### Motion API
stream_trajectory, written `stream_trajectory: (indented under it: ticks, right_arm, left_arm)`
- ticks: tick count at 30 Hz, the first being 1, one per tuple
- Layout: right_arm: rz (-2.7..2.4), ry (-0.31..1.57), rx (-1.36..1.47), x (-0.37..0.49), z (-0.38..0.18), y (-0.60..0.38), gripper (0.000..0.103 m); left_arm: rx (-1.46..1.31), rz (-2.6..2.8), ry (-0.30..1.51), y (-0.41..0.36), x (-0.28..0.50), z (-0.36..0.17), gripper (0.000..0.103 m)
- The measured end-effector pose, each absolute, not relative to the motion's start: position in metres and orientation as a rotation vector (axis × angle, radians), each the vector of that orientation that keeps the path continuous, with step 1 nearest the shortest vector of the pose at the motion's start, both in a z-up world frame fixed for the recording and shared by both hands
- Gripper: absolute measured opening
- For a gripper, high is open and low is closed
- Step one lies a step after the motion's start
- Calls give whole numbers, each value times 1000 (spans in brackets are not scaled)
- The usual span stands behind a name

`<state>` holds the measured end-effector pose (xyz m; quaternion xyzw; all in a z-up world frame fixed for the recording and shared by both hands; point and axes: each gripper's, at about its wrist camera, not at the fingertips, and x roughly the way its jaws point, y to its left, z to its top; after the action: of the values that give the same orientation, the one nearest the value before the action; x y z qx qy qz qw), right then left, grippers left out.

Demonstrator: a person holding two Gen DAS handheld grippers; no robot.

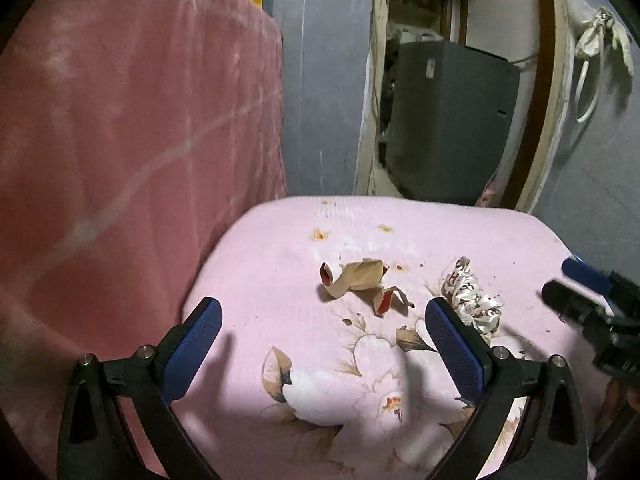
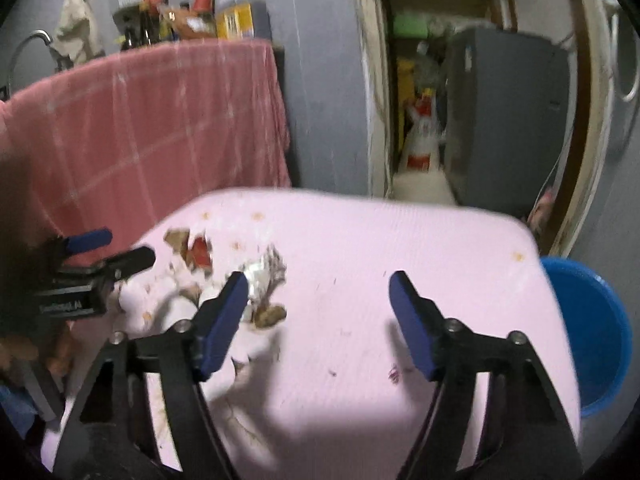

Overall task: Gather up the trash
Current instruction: 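Grasp the tan paper scrap with the left gripper while the right grasps a brown scrap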

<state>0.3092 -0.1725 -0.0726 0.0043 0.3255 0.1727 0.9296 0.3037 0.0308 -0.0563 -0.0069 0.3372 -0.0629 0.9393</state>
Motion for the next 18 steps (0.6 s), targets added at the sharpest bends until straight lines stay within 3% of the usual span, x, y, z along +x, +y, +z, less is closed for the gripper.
stream_trajectory:
  ticks: [10,18]
  right_arm:
    - [452,821,-52,325,-94,-150,46]
    - [485,868,-141,332,-100,-132,33]
  left_arm:
    - [-47,-169,757,31,330,-58,88]
    - [-44,-207,800,24,350,-59,68]
